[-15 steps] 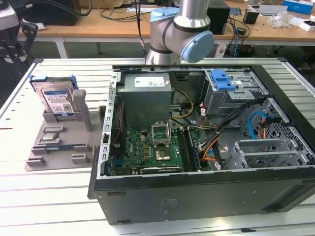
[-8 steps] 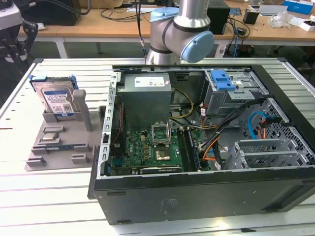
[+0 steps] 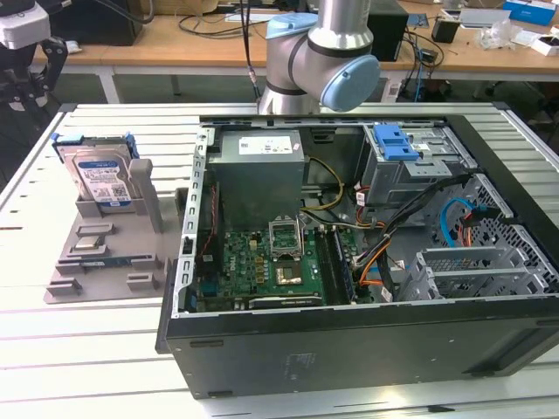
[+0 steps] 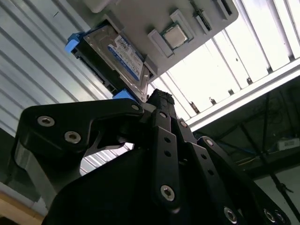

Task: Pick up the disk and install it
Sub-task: 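Pick up the disk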

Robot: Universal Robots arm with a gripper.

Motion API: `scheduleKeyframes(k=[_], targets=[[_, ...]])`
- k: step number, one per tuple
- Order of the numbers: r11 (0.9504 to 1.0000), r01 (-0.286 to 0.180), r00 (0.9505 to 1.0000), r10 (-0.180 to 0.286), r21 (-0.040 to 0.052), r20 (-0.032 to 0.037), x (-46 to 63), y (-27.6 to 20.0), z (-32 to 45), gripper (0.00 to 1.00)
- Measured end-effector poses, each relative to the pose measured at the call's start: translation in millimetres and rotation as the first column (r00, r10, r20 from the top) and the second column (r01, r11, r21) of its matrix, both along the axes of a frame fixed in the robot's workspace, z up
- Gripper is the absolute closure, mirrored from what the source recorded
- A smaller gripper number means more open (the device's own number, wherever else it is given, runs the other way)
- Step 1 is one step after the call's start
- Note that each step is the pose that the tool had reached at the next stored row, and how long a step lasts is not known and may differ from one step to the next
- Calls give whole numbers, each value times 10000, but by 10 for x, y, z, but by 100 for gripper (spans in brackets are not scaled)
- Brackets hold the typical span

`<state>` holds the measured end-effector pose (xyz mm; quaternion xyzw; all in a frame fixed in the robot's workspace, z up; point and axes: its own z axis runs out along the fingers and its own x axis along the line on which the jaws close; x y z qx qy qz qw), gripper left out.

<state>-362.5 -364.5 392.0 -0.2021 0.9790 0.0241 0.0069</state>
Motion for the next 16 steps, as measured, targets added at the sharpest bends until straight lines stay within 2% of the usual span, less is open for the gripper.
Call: scheduleKeyframes(k=[3, 7, 9, 11, 13, 16], targets=[[9984, -571, 9984, 571, 0, 0, 0, 0, 0, 89], [9924, -1234, 9924, 1234, 0, 0, 0, 0, 0, 89], [9852, -1711, 9852, 1711, 0, 0, 0, 0, 0, 89], [9811, -1937, 9811, 1937, 0, 1, 0, 0, 0, 89], [9733, -2295, 9733, 2295, 0, 0, 0, 0, 0, 89], [9651, -2619, 9651, 2619, 0, 1, 0, 1, 0, 89]])
